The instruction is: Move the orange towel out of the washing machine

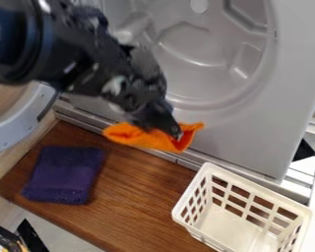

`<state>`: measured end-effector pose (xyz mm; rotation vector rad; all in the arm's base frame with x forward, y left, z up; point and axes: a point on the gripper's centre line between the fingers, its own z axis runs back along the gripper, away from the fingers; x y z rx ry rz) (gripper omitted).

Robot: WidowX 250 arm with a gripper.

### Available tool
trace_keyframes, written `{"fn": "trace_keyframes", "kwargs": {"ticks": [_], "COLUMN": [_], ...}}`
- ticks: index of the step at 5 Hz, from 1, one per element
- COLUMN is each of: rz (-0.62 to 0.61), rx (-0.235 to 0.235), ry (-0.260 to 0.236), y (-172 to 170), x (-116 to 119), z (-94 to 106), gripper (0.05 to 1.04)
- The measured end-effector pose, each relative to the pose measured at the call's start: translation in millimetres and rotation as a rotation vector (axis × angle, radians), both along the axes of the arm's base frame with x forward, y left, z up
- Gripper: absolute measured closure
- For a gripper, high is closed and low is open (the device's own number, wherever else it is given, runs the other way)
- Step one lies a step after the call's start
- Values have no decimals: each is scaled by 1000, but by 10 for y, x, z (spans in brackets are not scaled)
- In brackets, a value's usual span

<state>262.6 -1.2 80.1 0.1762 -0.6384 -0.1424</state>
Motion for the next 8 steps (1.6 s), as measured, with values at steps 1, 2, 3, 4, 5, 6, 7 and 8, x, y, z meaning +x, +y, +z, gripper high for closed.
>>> {"fn": "trace_keyframes", "kwargs": {"ticks": [1, 2, 3, 4, 5, 6, 7, 8], "rz": [45, 40, 60, 67, 47, 57, 77, 76], "rx": [7, 1, -30, -50, -40, -50, -70, -72], "ry": [9, 57, 78, 99, 109, 126, 138, 153], "y": [57, 58, 80, 96, 116, 107, 90, 83], "x": [-84, -164, -253, -266, -252, -269, -250, -259], "z": [-150, -371, -560, -780, -960, -1063, -1066, -1071], "gripper": [1029, 1029, 1029, 1029, 1029, 1007, 856, 587]}}
